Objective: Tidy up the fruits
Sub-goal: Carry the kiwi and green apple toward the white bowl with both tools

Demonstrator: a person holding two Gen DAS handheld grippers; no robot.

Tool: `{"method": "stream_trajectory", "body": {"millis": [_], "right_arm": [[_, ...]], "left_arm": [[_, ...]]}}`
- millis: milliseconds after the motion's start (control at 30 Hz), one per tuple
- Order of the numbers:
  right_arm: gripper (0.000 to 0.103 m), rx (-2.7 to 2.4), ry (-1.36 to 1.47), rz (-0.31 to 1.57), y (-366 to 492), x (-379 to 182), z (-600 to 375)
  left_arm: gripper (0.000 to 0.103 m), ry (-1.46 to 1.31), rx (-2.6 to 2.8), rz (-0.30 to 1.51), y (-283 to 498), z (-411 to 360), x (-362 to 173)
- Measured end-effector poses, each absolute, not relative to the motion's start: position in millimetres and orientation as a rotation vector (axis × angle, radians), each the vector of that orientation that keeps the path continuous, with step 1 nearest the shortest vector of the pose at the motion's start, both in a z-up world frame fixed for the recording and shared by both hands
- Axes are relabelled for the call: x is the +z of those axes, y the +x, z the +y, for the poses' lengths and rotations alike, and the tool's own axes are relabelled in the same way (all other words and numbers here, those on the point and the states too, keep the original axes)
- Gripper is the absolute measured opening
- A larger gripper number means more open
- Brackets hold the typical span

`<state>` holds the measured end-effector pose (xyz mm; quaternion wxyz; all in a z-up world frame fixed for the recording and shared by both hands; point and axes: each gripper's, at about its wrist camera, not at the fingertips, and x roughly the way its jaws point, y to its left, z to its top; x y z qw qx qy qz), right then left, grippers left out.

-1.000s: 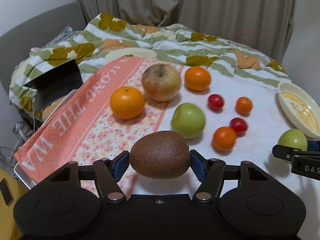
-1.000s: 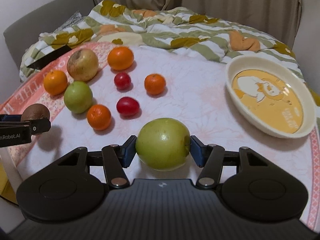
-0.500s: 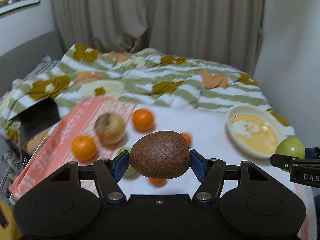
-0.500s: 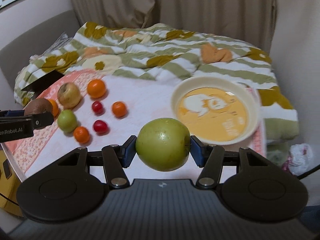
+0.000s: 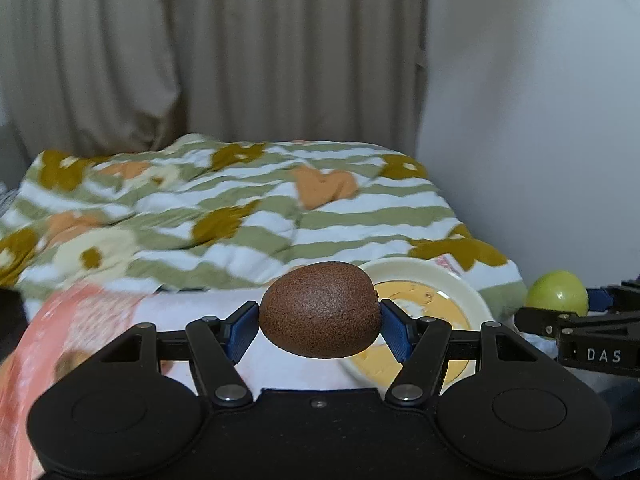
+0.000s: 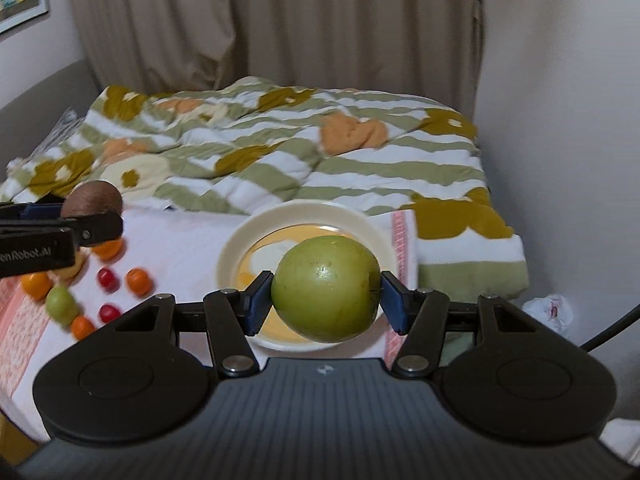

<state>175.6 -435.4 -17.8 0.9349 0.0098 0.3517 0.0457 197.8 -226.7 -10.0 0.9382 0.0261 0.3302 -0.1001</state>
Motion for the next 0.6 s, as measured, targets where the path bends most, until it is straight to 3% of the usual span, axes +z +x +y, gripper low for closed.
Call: {"method": "stream_trajectory", "body": {"millis": [600], "right_arm": [[0.072,-0.039,0.106,0.782,260.7,-49.5,-468.2]], "left_arm": [[0.069,0.304,-0.434,0.772,311.2,-307.3,-87.6]]}}
